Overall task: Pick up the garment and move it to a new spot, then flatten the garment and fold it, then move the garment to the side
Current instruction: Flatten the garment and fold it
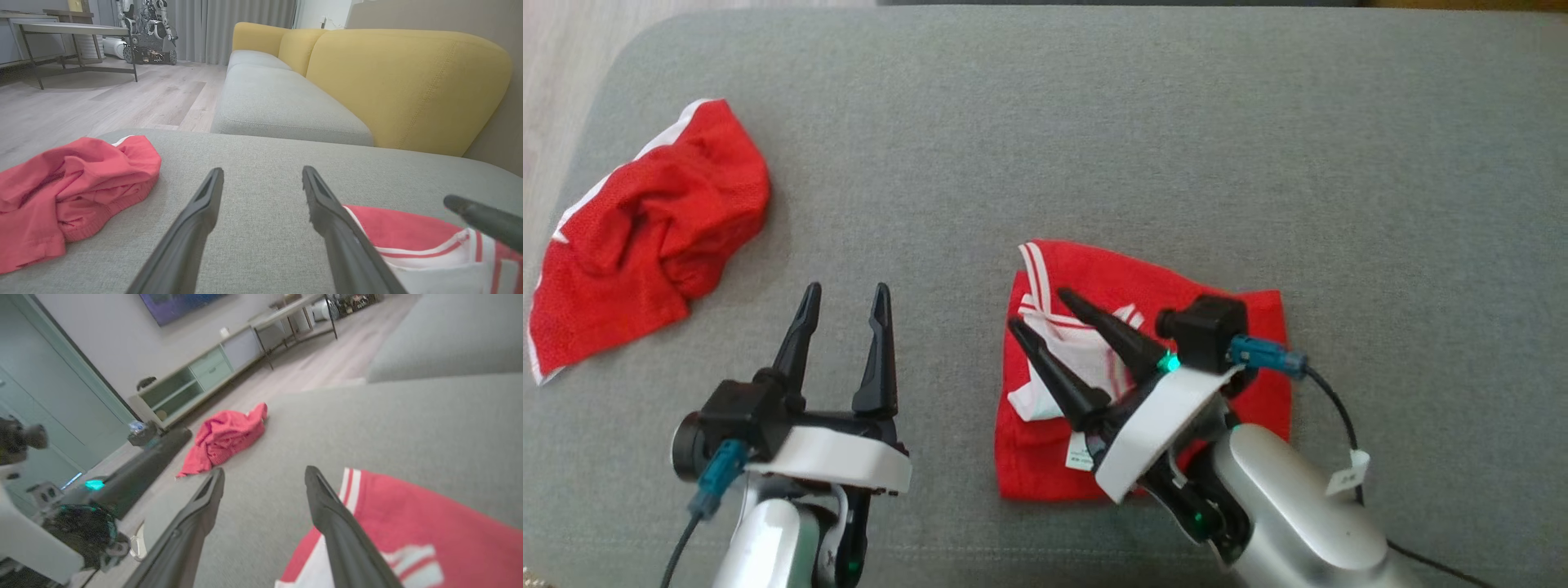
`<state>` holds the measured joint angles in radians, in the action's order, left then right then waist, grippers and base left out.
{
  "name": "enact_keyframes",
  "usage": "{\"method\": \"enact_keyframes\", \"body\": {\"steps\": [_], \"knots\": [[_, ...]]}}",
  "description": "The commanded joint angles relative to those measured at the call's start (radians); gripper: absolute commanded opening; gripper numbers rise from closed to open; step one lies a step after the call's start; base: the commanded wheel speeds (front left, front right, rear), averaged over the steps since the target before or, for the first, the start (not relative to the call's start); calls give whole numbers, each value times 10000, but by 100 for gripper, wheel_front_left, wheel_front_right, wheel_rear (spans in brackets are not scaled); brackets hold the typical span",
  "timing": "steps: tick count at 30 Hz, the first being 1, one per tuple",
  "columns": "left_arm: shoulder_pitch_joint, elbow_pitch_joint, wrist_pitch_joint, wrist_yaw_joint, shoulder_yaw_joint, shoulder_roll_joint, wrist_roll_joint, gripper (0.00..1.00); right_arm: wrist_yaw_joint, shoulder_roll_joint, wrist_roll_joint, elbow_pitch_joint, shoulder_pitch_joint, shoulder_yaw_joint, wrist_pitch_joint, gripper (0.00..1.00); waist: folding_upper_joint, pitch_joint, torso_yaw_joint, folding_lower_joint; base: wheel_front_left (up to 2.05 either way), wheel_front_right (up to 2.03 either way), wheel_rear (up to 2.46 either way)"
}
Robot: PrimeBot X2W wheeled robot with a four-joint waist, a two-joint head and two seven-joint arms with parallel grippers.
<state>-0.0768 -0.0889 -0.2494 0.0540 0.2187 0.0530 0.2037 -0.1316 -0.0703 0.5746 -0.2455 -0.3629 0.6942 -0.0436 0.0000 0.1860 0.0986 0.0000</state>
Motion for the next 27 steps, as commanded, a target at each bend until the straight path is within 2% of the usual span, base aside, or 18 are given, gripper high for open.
{"method": "enact_keyframes", "body": {"steps": [1, 6, 13, 20, 25, 27], "knots": [[-436, 309, -124, 18, -340, -5, -108, 100, 9, 199, -20, 539, -283, 101, 203, 100, 0, -54, -77, 0, 0, 0, 0], [-330, 275, -124, 3, -470, -6, -194, 100, 9, 200, -346, 1486, -176, -739, 610, 100, 0, -226, -280, 0, 0, 0, 0], [-177, 272, -124, 5, -655, 58, -322, 100, 9, -125, -1376, 2611, 700, -3199, 558, 100, 0, -426, -538, 0, 0, 0, 0], [-53, 258, -124, -2, -742, 234, -446, 100, 9, -705, -2643, 3090, 1952, -5504, 378, 100, 0, -650, -689, 0, 0, 0, 0], [203, 183, -113, -2, -730, 429, -524, 100, 9, -926, -3066, 3066, 2782, -6384, 444, 100, 0, -985, -798, 0, 0, 0, 0], [268, 169, -94, -6, -719, 470, -534, 100, 9, -916, -3113, 3066, 2929, -6443, 442, 100, 0, -1062, -817, 0, 0, 0, 0]]}}
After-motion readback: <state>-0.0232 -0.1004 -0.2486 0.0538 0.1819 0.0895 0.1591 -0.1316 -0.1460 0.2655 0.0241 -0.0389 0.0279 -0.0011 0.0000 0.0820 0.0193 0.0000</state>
